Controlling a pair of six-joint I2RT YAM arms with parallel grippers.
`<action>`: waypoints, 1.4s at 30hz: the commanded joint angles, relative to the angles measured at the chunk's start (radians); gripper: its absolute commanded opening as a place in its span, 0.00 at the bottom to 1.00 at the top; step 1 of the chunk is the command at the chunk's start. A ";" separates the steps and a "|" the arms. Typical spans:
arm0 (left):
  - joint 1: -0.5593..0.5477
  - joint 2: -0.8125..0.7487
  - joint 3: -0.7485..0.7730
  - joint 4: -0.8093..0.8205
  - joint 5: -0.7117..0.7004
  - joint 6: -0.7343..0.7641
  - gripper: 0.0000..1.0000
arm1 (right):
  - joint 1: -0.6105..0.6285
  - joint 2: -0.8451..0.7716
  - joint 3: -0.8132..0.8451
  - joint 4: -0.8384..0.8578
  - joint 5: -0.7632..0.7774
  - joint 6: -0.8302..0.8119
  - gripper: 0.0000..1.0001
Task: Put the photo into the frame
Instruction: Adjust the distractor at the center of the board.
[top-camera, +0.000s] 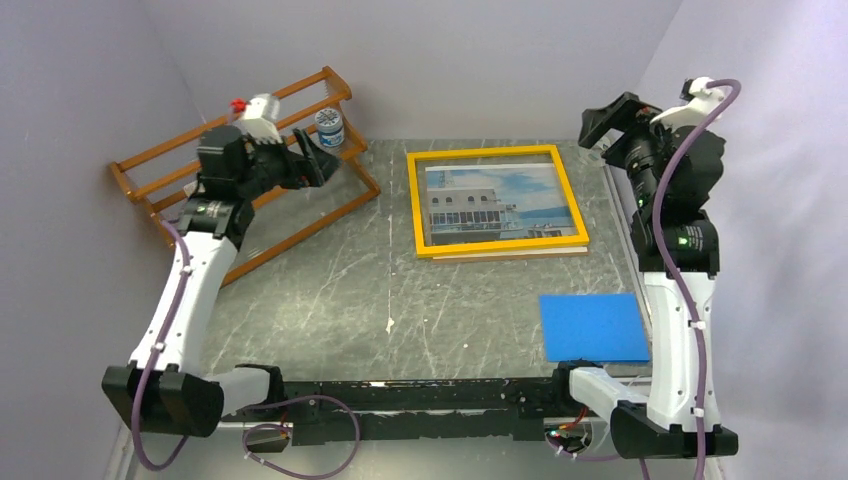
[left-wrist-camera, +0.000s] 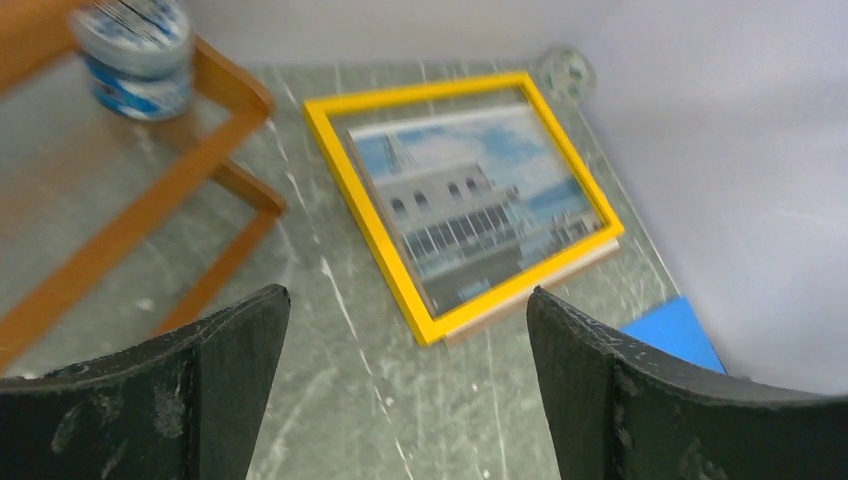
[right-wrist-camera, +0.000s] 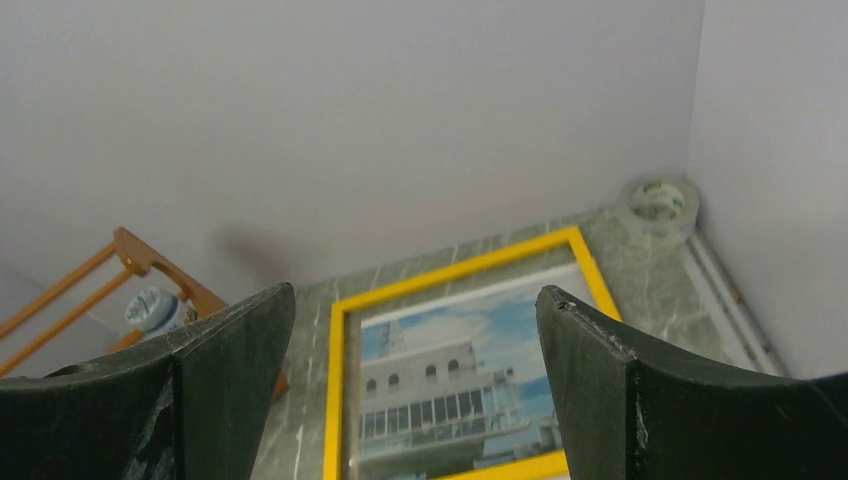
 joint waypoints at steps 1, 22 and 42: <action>-0.126 0.059 -0.041 -0.023 -0.073 0.020 0.91 | -0.002 -0.026 -0.098 0.020 -0.026 0.078 0.93; -0.286 0.668 0.009 -0.084 -0.504 0.090 0.66 | 0.002 0.028 -0.523 0.091 -0.209 0.303 0.72; -0.248 0.977 0.264 -0.007 -0.725 0.119 0.53 | 0.002 0.142 -0.555 0.149 -0.206 0.287 0.71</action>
